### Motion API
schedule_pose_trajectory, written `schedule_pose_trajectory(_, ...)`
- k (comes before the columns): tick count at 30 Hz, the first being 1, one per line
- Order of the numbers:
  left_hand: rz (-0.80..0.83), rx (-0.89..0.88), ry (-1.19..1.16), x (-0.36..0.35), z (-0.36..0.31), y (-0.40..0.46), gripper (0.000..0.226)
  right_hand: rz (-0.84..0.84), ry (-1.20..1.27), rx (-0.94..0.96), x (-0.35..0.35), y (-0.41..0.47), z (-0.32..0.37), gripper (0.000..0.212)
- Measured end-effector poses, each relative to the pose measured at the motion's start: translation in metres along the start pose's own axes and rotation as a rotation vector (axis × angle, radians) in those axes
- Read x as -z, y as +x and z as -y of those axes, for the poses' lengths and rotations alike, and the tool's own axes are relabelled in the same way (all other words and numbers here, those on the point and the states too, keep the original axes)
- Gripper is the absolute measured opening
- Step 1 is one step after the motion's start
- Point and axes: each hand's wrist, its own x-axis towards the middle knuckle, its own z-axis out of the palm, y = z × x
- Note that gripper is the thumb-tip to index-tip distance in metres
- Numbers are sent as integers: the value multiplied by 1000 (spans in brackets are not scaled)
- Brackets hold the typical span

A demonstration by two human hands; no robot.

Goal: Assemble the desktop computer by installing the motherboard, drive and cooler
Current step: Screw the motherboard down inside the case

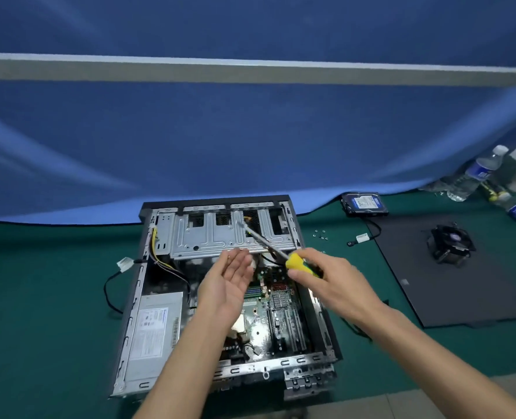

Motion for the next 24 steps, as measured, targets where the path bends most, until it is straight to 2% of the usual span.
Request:
schedule_pose_trajectory(2,13,26,-101,7,-4,0,24,16,-175,56,4,-1,0,39)
schedule_pose_trajectory(6,36,70,-179,13,-6,-3,27,50,-280,115,4,-2,3,36)
schedule_pose_trajectory(12,71,73,-153,18,-6,-3,28,8,-384,154,9,-1,8,39)
schedule_pose_trajectory(20,63,43,-101,21,2,-2,25,46,-428,152,8,1,16,39)
schedule_pose_trajectory(24,29,9,-92,24,12,1,26,189,-337,67,9,5,22,16)
